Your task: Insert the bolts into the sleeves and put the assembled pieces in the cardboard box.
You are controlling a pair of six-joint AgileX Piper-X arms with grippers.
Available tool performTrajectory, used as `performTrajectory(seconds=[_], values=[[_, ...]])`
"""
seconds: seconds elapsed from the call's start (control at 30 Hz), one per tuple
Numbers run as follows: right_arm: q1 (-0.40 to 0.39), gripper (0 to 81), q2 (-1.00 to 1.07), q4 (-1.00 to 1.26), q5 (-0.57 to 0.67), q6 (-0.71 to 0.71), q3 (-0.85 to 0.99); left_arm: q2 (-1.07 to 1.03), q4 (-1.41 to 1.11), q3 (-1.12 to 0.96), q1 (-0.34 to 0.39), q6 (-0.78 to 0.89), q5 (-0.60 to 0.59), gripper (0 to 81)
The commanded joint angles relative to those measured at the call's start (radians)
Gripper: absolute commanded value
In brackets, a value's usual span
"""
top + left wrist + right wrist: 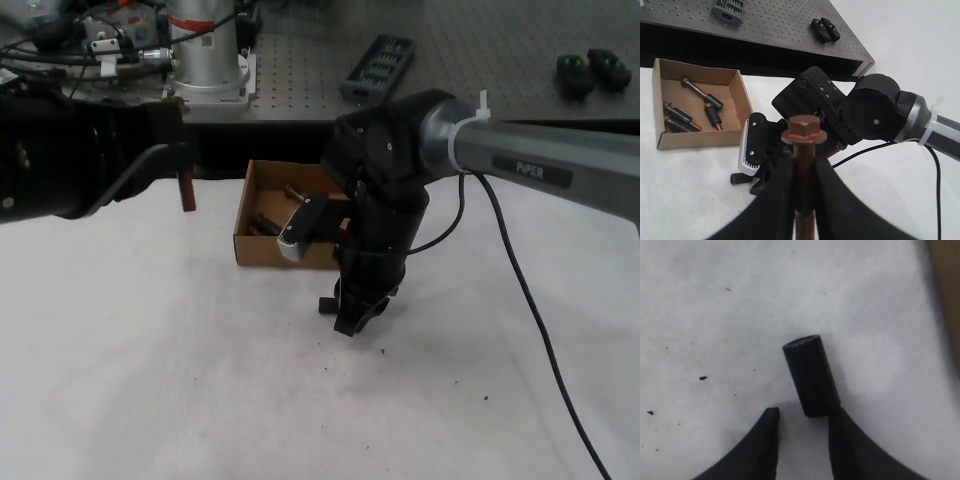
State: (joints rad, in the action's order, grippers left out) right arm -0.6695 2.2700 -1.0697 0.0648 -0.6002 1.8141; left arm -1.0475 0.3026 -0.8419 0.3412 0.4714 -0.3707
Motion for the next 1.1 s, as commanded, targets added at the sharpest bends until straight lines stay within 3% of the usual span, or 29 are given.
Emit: performTrajectory(seconds=[0.0,0.17,0.87,1.07], values=[[-0.001,25.9,-0.003,0.017,0.004,-0.030,0.008,0.013,-0.021,-0.006,0.000,0.009,-0.009,0.6],[-0.020,32.7,-0.003,0.017,-0.005,-0.036,0.008,0.013,-0.021,-0.006,0.000,0.009,-0.009,0.6],[-0.063,32.1,0.011,0.053,-0.025,-0.052,0.054,0.013,-0.021,-0.006,0.000,0.009,-0.009,0.6],[-0.072,26.7,0.033,0.094,-0.005,-0.052,0.054,0.013,-0.021,-0.006,0.000,0.009,-0.009,0.6]])
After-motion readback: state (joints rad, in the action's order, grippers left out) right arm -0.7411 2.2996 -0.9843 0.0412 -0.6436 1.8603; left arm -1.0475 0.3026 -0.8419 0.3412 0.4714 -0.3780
